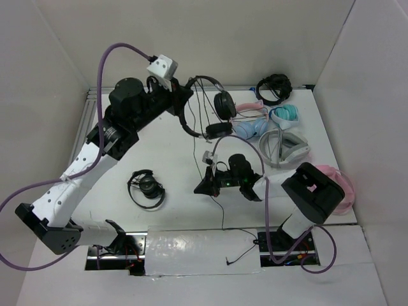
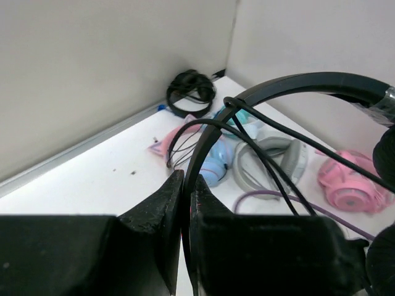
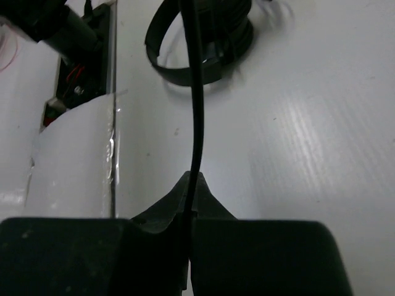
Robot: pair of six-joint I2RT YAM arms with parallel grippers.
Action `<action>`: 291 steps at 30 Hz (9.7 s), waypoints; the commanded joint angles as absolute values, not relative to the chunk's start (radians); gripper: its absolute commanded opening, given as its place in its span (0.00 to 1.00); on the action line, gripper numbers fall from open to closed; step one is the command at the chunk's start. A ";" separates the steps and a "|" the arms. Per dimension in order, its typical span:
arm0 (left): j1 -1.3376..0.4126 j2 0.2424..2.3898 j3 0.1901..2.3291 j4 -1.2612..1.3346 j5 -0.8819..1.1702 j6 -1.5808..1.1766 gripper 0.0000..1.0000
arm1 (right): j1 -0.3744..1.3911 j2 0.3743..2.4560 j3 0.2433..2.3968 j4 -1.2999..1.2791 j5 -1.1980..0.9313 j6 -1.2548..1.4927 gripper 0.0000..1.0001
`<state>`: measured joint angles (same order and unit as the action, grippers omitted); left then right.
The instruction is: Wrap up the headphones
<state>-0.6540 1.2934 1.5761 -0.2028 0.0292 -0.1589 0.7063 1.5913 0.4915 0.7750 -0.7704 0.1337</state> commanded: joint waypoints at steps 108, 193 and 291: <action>-0.980 1.247 0.936 0.109 -0.049 0.287 0.00 | 0.448 1.109 0.902 0.061 -0.330 -0.411 0.00; -0.457 1.667 1.434 -0.327 -0.336 -0.350 0.00 | 1.052 0.956 0.767 -0.107 0.462 -0.236 0.00; -0.868 1.065 1.359 -0.167 0.173 -0.101 0.00 | 0.699 1.281 0.465 0.799 0.061 0.274 0.84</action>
